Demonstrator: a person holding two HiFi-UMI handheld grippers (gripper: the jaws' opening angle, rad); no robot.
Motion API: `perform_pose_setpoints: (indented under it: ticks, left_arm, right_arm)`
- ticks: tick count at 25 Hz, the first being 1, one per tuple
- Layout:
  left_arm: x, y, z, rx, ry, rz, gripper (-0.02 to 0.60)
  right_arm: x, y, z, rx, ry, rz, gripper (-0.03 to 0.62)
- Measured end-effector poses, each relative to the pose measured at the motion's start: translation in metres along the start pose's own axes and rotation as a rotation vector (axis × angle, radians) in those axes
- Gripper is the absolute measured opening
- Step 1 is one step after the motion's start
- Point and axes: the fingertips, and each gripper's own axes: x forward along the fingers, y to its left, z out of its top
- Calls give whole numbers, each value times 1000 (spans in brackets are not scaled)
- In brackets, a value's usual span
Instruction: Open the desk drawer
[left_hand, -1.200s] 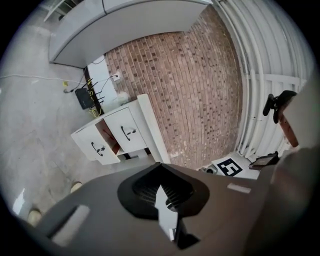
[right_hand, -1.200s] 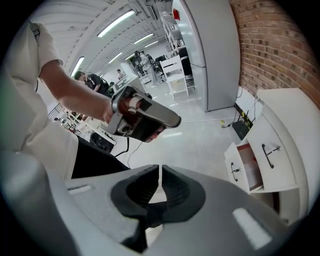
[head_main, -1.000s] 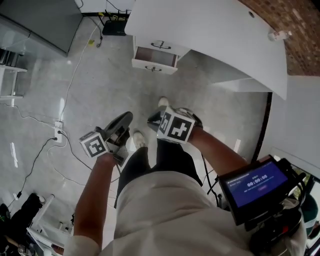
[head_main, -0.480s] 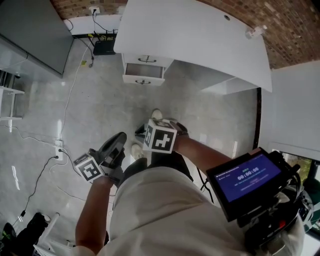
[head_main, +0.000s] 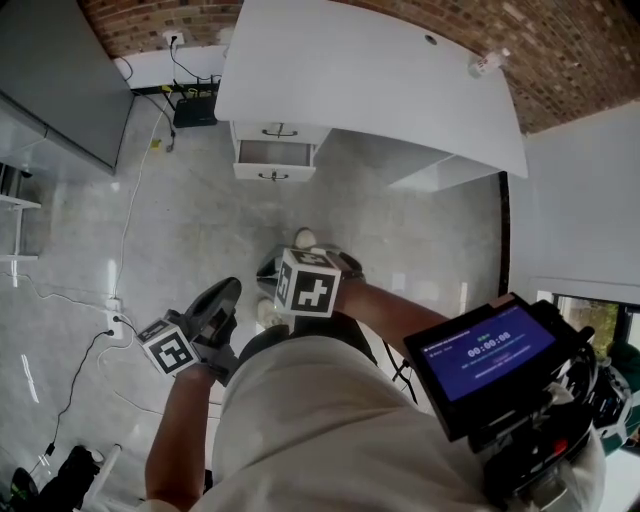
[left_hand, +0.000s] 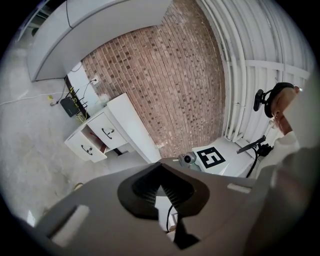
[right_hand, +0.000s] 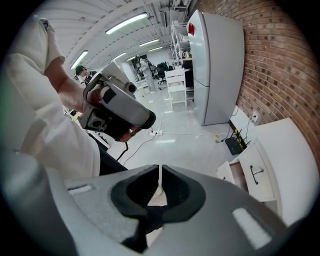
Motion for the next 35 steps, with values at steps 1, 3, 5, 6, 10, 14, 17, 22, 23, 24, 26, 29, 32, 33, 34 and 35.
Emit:
perform_pose_setpoints:
  ticks: [1, 3, 5, 6, 10, 14, 17, 22, 23, 24, 26, 29, 32, 33, 34, 35]
  left_arm:
    - [-3, -3, 0, 5, 6, 2, 6]
    - [-13, -20, 2, 16, 15, 1, 6]
    - [-18, -32, -4, 4, 20, -6, 6]
    - [-16, -35, -9, 0, 20, -10, 6]
    - [-7, -36, -18, 26, 24, -7, 6]
    - [-5, -34, -22, 9, 31, -27, 6]
    - [-4, -32, -27, 3, 46, -25, 6]
    - [-2, -31, -28, 1, 56, -25, 6]
    - [-2, -30, -29, 1, 58, -23, 6]
    - [-1, -30, -29, 1, 60, -23, 6]
    - [0, -29, -29, 3, 64, -24, 6]
    - [2, -29, -28, 11, 68, -25, 6]
    - [3, -29, -27, 19, 71, -23, 6]
    - [4, -29, -27, 22, 72, -23, 6]
    - [4, -29, -27, 24, 73, -23, 6]
    - [5, -29, -27, 25, 73, -23, 6]
  right_arm:
    - [-3, 4, 2, 0, 0, -5, 20]
    - [-16, 17, 11, 2, 4, -16, 20]
    - [-27, 28, 12, 1, 1, -26, 20]
    - [-30, 31, 9, -1, -3, -28, 20]
    - [-32, 35, -3, -10, -10, -30, 18]
    - [-31, 34, -2, -11, -13, -37, 14]
    - [-31, 35, -4, -8, -12, -35, 12]
    - [-31, 35, -4, -4, -12, -40, 14]
    - [-31, 34, -4, -3, -13, -41, 14]
    - [-32, 34, -4, -2, -15, -43, 12]
    - [-32, 33, -4, 0, -18, -46, 14]
    - [-33, 31, -5, 1, -20, -52, 12]
    - [-33, 29, -5, 1, -23, -57, 12]
    - [-33, 29, -5, -1, -22, -58, 12]
    - [-33, 29, -5, -3, -22, -59, 12]
    - [-33, 28, -5, -5, -22, -61, 12]
